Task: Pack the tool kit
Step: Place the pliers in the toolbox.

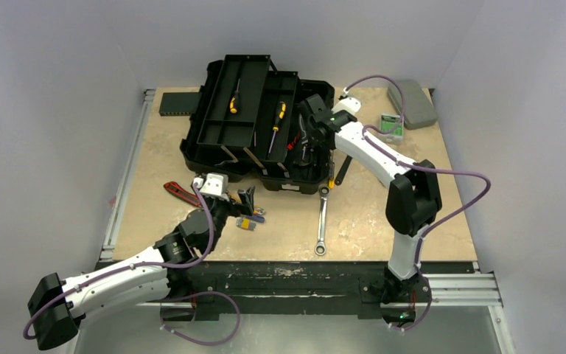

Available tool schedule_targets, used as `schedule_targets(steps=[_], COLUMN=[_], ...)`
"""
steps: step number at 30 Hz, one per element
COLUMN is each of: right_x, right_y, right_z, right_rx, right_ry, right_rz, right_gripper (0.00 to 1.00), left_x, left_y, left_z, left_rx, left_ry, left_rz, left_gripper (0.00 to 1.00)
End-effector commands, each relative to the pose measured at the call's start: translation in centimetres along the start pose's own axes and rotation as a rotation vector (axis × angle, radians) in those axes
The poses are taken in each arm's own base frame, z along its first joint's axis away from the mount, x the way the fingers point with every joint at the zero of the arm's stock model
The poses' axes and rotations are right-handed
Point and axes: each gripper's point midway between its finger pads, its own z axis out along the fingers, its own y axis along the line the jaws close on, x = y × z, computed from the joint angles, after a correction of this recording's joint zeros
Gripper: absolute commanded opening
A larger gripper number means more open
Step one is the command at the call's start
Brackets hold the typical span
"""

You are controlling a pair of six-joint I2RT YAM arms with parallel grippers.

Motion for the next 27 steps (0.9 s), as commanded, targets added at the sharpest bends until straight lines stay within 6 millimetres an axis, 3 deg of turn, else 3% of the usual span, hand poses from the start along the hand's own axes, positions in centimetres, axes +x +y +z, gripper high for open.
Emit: schedule_targets(steps=[1, 5, 8, 11, 13, 17, 21, 27], right_x=[-1.7, -0.1, -0.1, -1.4, -2.0, -3.6, -3.8, 0.0], right_y=[-0.1, 1.4, 2.6, 3.1, 3.3, 0.9, -3.0, -9.0], right_z=[-1.0, -1.1, -1.9, -3.7, -5.0, -7.0, -8.0, -8.3], right_rx=[0.077, 0.028, -0.072, -0.192, -0.276, -0.318, -0.294, -0.341], right_ry=[-0.087, -0.018, 0.000, -0.036, -0.047, -0.117, -0.152, -0.106], right_rz=[0.009, -0.012, -0.042, -0.031, -0.040, -0.080, -0.175, -0.321], right_gripper=[0.04, 0.14, 0.35, 0.58, 0.63, 0.63, 0.62, 0.60], left_x=[-1.7, -1.5, -1.2, -0.9, -0.6, -0.1, 0.8, 1.5], left_y=[-0.5, -0.6, -1.2, -2.4, -3.2, -5.7, -8.6, -9.7], left_z=[0.0, 0.1, 0.1, 0.0, -0.1, -0.3, -0.2, 0.0], left_rx=[0.011, 0.019, 0.051, 0.122, 0.170, 0.308, 0.432, 0.464], left_ry=[-0.035, -0.029, -0.017, 0.006, 0.019, 0.037, 0.100, 0.146], left_rz=[-0.038, -0.025, -0.004, 0.029, 0.049, 0.085, 0.113, 0.107], left_gripper=[0.98, 0.99, 1.00, 1.00, 1.00, 1.00, 1.00, 1.00])
